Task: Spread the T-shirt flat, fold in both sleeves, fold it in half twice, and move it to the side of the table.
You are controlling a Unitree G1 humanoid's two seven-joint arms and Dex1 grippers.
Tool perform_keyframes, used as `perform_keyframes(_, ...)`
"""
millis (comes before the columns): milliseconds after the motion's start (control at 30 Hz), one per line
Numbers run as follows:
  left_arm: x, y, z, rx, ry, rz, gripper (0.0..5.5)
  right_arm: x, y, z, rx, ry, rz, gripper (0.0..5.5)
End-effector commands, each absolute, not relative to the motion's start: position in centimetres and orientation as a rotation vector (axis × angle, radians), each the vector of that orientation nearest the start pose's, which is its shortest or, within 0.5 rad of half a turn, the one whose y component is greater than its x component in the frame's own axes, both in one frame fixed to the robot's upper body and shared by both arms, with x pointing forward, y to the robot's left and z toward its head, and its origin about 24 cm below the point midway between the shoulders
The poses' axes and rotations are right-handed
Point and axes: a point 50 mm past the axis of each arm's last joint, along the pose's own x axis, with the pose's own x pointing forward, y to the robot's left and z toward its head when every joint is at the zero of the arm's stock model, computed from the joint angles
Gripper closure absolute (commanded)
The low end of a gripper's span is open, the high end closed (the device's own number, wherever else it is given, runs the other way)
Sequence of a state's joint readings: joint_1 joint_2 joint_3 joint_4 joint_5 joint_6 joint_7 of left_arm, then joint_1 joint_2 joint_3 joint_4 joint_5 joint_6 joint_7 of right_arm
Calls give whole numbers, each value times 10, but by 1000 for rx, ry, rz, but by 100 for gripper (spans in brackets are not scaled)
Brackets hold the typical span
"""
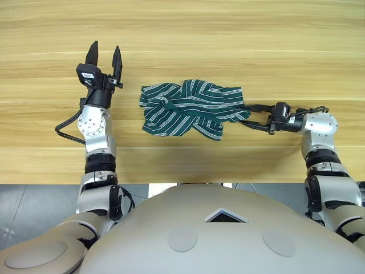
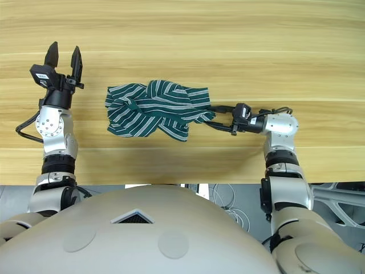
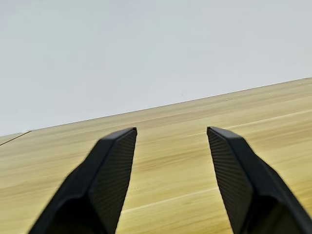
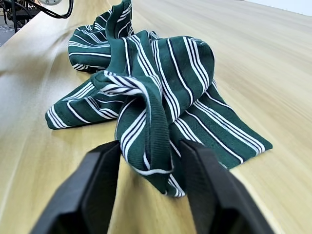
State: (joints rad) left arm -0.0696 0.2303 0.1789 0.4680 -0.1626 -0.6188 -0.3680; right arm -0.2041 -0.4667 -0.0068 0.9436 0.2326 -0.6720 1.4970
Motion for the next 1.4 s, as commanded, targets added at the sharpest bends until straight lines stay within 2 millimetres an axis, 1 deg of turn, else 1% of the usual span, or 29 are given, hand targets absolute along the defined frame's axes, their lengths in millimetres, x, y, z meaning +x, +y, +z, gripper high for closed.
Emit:
perform_keyframes(33,244,231,27,151,-228,-152,294,218,-238,-15,-212,184,1282,426)
perform_keyframes(133,238,229,22,180,-201,-211,294,219,-234,-16,-213,186,1296,495)
perform_keyframes(200,223,230,19,213,-171,-386,294,220,-233,-16,-216,187,1301,527)
perform_keyframes(267,209,239,20,193,-121,-522,294,220,-233,-16,-219,185,1295,549)
perform_keyframes(333,197,252,20,144,-57,-628,294,221,-232,-16,-224,184,1293,549)
perform_keyframes(433,186,260,20,86,7,-715,294,221,-232,-16,-229,185,1294,549)
perform_keyframes(500,182,254,20,49,40,-776,294,221,-233,-16,-232,186,1292,549)
perform_keyframes(533,182,248,18,37,53,-800,294,221,-233,-17,-234,186,1291,549)
perform_keyframes(700,184,221,10,12,98,-852,294,222,-231,-16,-239,182,1294,549)
perform_keyframes(833,183,212,1,32,155,-872,294,222,-230,-16,-243,177,1294,549)
perform_keyframes(933,187,213,-8,70,210,-830,254,222,-230,-16,-245,176,1294,549)
perform_keyframes(1067,194,216,-17,104,256,-775,181,222,-230,-16,-247,173,1293,549)
perform_keyframes(1100,195,216,-18,102,256,-769,179,222,-230,-16,-248,172,1294,549)
perform_keyframes(1233,197,215,-16,88,235,-772,251,222,-230,-15,-248,167,1295,549)
perform_keyframes(1300,194,213,-14,84,218,-799,277,223,-230,-15,-249,163,1295,549)
perform_keyframes(1333,193,212,-14,83,212,-809,301,223,-229,-15,-250,161,1295,549)
perform_keyframes(1400,192,211,-12,81,201,-819,333,223,-229,-14,-251,156,1293,549)
